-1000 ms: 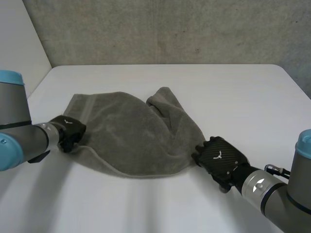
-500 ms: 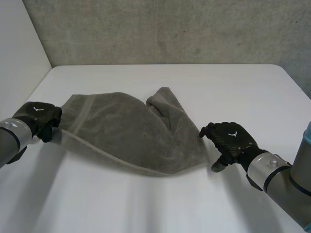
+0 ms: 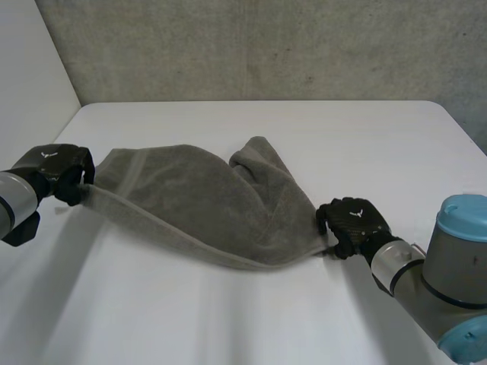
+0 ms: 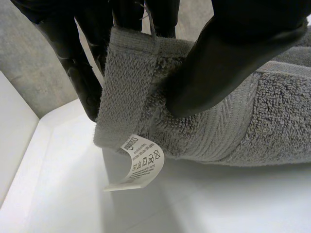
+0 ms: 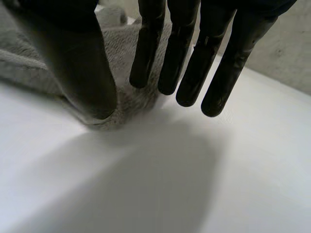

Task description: Fold the towel.

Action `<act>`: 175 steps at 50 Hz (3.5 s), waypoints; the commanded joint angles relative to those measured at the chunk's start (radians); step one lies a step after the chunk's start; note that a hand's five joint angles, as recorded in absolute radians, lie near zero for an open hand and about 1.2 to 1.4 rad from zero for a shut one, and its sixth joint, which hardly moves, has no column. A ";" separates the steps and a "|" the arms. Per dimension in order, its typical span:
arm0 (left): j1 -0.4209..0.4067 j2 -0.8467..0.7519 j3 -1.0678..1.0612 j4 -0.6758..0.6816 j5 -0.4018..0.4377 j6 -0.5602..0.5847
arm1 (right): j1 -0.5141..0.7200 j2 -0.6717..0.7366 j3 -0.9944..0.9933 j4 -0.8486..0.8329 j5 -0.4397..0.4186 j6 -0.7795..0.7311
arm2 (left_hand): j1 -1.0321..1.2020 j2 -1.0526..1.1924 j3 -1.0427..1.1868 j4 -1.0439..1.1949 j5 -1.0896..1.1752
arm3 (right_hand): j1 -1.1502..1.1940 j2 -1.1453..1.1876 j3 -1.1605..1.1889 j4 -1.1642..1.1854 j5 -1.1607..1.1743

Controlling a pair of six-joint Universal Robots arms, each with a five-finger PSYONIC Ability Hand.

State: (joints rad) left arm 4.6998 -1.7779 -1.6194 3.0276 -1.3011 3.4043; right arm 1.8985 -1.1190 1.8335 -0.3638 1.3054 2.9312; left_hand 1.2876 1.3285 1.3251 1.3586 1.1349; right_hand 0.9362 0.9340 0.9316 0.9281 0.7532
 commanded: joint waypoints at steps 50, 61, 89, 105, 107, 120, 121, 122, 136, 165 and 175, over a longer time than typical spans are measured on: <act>0.046 0.196 0.202 0.000 0.095 -0.459 | 0.010 -0.311 -0.617 0.332 -0.170 0.057 | 0.109 0.068 0.071 0.038 0.087 | 0.460 0.462 0.465 0.468 0.469; 0.059 0.229 0.240 0.065 0.092 -0.534 | -0.027 -0.074 -1.149 0.934 -0.270 -0.090 | 0.109 0.068 0.071 0.038 0.087 | 0.460 0.462 0.465 0.468 0.469; -0.093 -0.281 0.975 0.263 -0.147 -0.525 | 0.152 0.303 -1.752 0.378 0.163 -0.428 | 0.109 0.068 0.071 0.038 0.087 | 0.460 0.462 0.465 0.468 0.469; -0.023 -0.218 0.457 0.409 -0.074 -0.520 | 0.102 0.285 -1.305 0.796 -0.193 -0.510 | 0.109 0.068 0.071 0.038 0.087 | 0.460 0.462 0.465 0.468 0.469; -0.004 -0.213 0.387 0.409 -0.045 -0.520 | 0.091 0.282 -1.233 0.822 -0.202 -0.567 | 0.109 0.068 0.071 0.038 0.087 | 0.460 0.462 0.465 0.468 0.469; 0.095 -0.164 0.019 0.419 0.072 -0.496 | 0.076 0.258 -0.767 0.807 -0.206 -0.879 | 0.109 0.068 0.071 0.038 0.087 | 0.460 0.462 0.465 0.468 0.469; 0.100 -0.158 0.013 0.421 0.072 -0.482 | 0.080 0.257 -0.729 0.771 -0.204 -0.862 | 0.109 0.068 0.071 0.038 0.087 | 0.460 0.462 0.465 0.468 0.469; 0.100 -0.158 0.013 0.421 0.072 -0.482 | 0.080 0.257 -0.729 0.770 -0.204 -0.862 | 0.109 0.068 0.071 0.038 0.087 | 0.460 0.462 0.465 0.468 0.469; 0.123 -0.153 0.004 0.421 0.063 -0.468 | 0.077 0.154 -0.433 0.364 -0.149 -0.382 | 0.109 0.068 0.071 0.038 0.087 | -0.149 -0.147 -0.145 -0.141 -0.141; 0.134 -0.149 -0.025 0.421 0.065 -0.476 | 0.004 0.016 -0.080 0.000 0.048 0.009 | 0.109 0.068 0.071 0.038 0.087 | -0.340 -0.338 -0.336 -0.332 -0.332; 0.134 -0.149 -0.027 0.421 0.065 -0.474 | 0.019 0.074 -0.114 -0.007 0.057 0.025 | 0.109 0.068 0.071 0.038 0.087 | -0.323 -0.321 -0.318 -0.315 -0.314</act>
State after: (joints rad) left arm 4.8328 -1.9268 -1.6460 3.4484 -1.2364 2.9291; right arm 1.9054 -1.0810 1.7509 -0.3721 1.3528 2.9454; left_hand 1.2946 1.3400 1.3394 1.3638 1.1381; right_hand 0.6205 0.6540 0.6314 0.6408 0.4251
